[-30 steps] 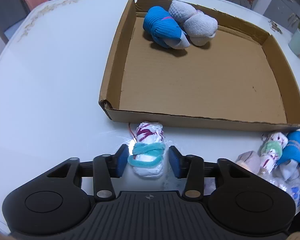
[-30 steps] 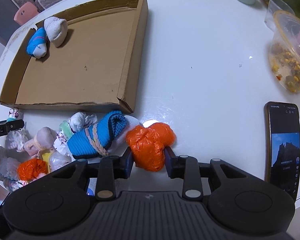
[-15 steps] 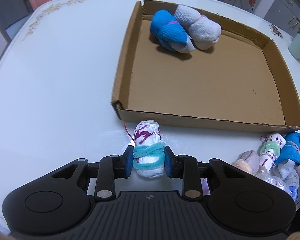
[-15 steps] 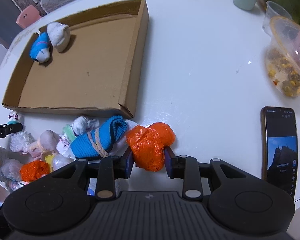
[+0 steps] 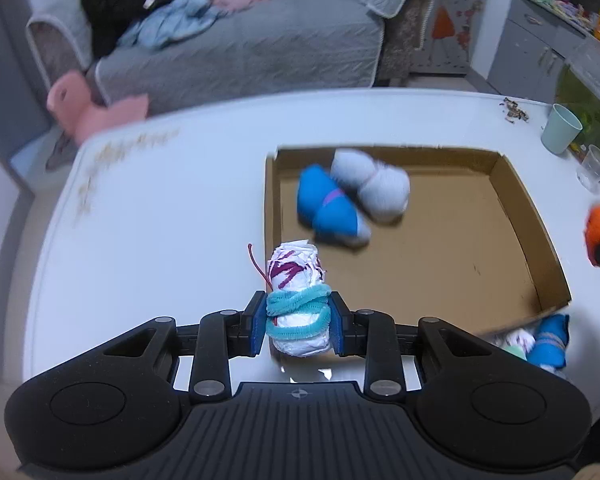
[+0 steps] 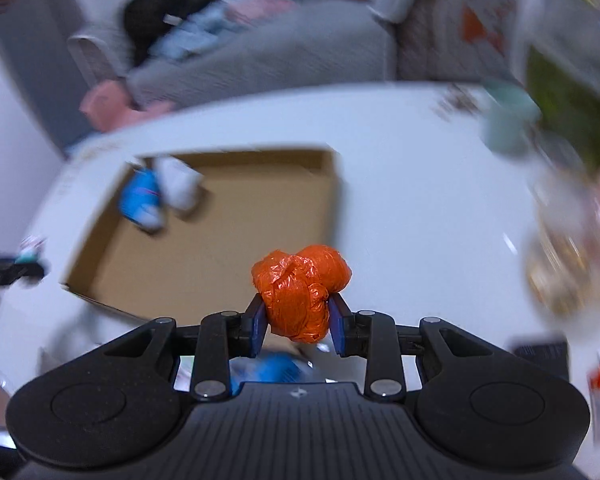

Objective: Organize objects
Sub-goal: 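Lower both held items into the box and open both tools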

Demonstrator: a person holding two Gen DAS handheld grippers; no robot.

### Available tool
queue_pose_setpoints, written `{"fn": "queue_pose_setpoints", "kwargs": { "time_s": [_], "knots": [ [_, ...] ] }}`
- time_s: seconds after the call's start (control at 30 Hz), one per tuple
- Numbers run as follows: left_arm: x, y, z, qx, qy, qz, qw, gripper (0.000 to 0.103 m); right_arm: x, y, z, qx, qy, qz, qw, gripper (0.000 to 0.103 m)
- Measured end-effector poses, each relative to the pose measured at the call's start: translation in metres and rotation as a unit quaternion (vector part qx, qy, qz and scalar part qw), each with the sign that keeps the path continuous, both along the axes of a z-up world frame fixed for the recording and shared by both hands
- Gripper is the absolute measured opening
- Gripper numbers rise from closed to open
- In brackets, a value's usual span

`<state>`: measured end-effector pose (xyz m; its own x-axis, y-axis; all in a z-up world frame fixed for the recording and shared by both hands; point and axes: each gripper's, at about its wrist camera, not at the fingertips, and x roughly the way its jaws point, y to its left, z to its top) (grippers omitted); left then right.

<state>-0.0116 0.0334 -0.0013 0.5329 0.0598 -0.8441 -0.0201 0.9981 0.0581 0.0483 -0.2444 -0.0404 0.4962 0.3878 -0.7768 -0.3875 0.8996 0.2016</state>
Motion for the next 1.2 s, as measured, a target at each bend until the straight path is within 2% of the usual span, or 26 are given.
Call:
{"fn": "queue_pose_setpoints", "kwargs": {
  "time_s": [0.13,0.23,0.33,0.47,0.57,0.77,1.03,1.1,1.2],
  "knots": [
    [0.022,-0.007,-0.013,-0.006,-0.007,-0.047,0.9988,0.037,0.004,0.043,0.022,0.007,-0.047,0.107,0.993,0.029],
    [0.034,-0.017,-0.031,-0.005,-0.003,-0.080,0.9968,0.037,0.012,0.070,0.024,0.017,-0.049,0.177,0.983,0.029],
    [0.042,-0.023,-0.051,0.005,0.004,-0.099,0.9951,0.037,0.022,0.091,0.009,0.017,-0.035,0.226,0.973,0.029],
    [0.052,-0.025,-0.072,0.021,0.017,-0.115,0.9930,0.037,0.029,0.104,-0.008,-0.012,-0.030,0.268,0.963,0.029],
    [0.055,-0.023,-0.080,0.028,0.022,-0.118,0.9924,0.037,0.033,0.105,-0.015,-0.031,-0.031,0.281,0.959,0.029],
    [0.061,-0.014,-0.087,0.025,0.031,-0.103,0.9939,0.038,0.042,0.112,-0.021,-0.034,-0.020,0.290,0.956,0.029],
    [0.064,-0.008,-0.096,0.024,0.039,-0.082,0.9956,0.041,0.054,0.123,-0.036,-0.049,-0.006,0.288,0.956,0.029],
    [0.065,-0.007,-0.097,0.021,0.038,-0.075,0.9962,0.038,0.056,0.126,-0.038,-0.048,-0.003,0.288,0.956,0.029],
    [0.066,-0.004,-0.098,0.011,0.037,-0.064,0.9972,0.039,0.054,0.131,-0.041,-0.051,-0.005,0.294,0.954,0.029]
  ]
}}
